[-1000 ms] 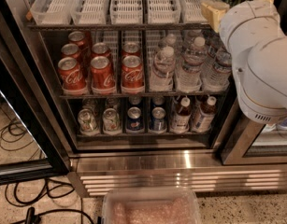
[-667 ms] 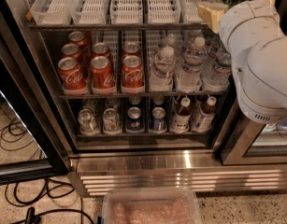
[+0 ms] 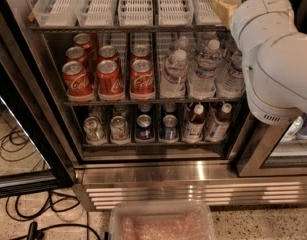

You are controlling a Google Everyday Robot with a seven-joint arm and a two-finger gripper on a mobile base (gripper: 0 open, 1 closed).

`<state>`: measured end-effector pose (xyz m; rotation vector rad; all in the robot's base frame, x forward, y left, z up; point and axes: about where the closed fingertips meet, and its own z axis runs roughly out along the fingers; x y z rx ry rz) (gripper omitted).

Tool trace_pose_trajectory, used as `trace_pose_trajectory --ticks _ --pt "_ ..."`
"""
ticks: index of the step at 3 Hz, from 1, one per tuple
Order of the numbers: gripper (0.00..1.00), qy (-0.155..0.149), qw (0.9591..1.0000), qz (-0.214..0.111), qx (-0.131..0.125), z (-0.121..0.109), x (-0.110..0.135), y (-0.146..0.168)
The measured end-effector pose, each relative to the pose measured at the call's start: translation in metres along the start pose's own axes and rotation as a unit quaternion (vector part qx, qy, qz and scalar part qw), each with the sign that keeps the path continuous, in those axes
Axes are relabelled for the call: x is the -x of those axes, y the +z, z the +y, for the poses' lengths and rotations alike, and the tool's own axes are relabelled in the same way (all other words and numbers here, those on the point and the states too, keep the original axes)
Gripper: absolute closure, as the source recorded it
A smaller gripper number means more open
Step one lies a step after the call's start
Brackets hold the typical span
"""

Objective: Pick green can from top shelf of fridge

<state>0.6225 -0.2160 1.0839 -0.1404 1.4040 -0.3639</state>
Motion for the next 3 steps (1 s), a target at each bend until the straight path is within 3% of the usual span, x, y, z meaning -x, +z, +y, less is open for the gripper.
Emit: trace_pose_trajectory --ticks 2,3 --pt "0.39 0.009 0.9996 0.003 -0.025 -0.0043 -0.0016 0.0134" --pt "0.38 0.008 0.9992 0.002 -0.038 -0.0077 -0.0037 0.0164"
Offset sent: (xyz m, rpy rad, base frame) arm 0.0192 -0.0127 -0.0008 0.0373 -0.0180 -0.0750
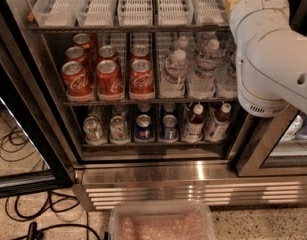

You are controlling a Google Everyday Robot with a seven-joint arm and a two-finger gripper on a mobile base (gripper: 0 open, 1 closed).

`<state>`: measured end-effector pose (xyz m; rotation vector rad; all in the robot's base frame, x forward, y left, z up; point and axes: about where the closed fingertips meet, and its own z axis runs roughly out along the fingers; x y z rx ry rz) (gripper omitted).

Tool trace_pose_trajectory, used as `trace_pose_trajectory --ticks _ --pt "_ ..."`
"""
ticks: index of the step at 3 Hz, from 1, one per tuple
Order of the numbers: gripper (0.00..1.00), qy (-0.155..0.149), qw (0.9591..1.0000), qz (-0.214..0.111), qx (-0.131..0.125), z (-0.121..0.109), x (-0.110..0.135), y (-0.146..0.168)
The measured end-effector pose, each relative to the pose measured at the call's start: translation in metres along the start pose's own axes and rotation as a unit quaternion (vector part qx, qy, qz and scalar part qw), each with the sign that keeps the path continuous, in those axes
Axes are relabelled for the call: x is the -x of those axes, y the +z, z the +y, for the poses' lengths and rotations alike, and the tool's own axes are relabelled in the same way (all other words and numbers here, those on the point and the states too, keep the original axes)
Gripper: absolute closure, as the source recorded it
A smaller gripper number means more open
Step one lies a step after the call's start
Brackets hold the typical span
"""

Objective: Pick green can from top shelf of fridge

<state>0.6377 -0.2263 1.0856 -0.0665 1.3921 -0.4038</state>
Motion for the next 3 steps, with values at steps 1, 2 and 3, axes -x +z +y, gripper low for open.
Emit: trace_pose_trajectory --ticks 1,2,3 --pt "0.38 -0.004 0.9999 -0.002 -0.01 -0.003 -0.002 0.002" --pt "0.36 -0.009 0.9997 -0.009 -0.02 -0.008 -0.002 0.004" --pt "0.33 -0.013 0.9993 -0.016 -0.03 -0.016 -0.001 0.007"
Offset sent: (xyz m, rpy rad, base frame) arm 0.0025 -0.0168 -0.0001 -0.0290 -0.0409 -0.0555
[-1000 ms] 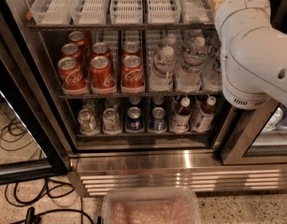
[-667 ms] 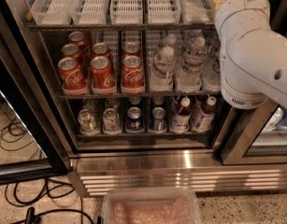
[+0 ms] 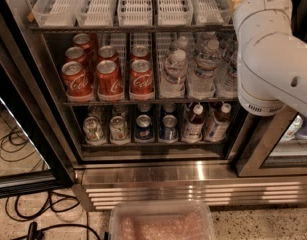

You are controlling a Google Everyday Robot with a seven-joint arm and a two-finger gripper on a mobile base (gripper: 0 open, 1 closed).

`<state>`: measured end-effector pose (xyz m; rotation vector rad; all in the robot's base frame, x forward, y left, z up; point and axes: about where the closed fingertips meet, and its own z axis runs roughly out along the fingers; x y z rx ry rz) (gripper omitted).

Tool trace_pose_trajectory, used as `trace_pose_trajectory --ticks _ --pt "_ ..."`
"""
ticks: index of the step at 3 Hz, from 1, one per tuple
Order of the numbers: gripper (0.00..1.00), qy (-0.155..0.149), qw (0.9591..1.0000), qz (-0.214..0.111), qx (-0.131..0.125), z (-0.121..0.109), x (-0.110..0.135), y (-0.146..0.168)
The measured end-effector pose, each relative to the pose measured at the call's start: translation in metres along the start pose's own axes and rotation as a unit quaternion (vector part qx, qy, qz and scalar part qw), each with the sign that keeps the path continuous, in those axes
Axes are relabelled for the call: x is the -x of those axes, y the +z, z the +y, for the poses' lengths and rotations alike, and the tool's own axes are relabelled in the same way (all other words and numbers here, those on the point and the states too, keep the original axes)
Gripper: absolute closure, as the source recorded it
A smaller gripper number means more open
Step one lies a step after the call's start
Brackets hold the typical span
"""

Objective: Pick green can from top shelf of fridge

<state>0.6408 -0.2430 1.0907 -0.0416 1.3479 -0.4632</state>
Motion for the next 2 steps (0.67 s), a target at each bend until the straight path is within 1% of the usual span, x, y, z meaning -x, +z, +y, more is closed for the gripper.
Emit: trace_pose_trajectory --ticks 1,2 --pt "0.32 -0.005 0.9999 -0.005 -0.011 -0.0107 0.0009 0.003" --pt "0.32 -0.004 0.9999 -0.003 -0.009 -0.01 -0.0014 0.0032"
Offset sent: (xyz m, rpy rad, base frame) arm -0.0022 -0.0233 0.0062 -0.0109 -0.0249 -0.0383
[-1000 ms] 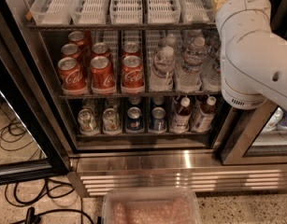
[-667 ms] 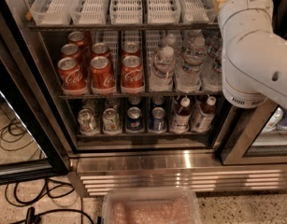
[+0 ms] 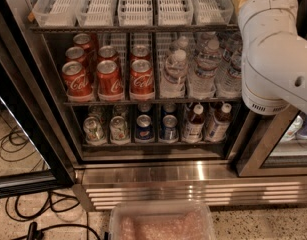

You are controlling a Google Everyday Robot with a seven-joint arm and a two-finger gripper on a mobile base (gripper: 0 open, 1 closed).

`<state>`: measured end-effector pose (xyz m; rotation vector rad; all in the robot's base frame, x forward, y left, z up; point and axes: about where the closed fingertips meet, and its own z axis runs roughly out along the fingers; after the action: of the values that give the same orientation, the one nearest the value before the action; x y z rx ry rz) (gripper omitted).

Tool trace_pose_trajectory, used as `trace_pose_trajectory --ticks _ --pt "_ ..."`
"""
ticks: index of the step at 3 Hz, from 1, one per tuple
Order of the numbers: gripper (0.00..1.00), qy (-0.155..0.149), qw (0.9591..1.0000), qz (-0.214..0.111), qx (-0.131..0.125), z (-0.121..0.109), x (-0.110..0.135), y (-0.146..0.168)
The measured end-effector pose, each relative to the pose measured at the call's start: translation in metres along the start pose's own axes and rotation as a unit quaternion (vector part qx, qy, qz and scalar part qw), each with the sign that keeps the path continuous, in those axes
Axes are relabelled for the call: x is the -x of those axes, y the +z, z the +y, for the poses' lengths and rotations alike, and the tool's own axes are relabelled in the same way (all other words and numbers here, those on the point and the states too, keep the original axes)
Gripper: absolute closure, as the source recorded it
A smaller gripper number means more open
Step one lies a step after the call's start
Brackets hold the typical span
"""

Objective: Pick green can from top shelf of fridge

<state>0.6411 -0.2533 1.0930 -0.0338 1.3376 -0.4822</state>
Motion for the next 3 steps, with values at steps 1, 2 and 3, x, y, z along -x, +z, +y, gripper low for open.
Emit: trace_pose_trajectory --ticks 1,2,3 --pt "0.32 -0.003 1.0 0.003 0.005 0.005 -0.006 0.001" --pt "0.32 -0.007 0.9998 0.008 0.014 0.015 -0.015 0.004" --pt "0.32 -0.007 0.9997 0.01 0.02 0.025 -0.019 0.009"
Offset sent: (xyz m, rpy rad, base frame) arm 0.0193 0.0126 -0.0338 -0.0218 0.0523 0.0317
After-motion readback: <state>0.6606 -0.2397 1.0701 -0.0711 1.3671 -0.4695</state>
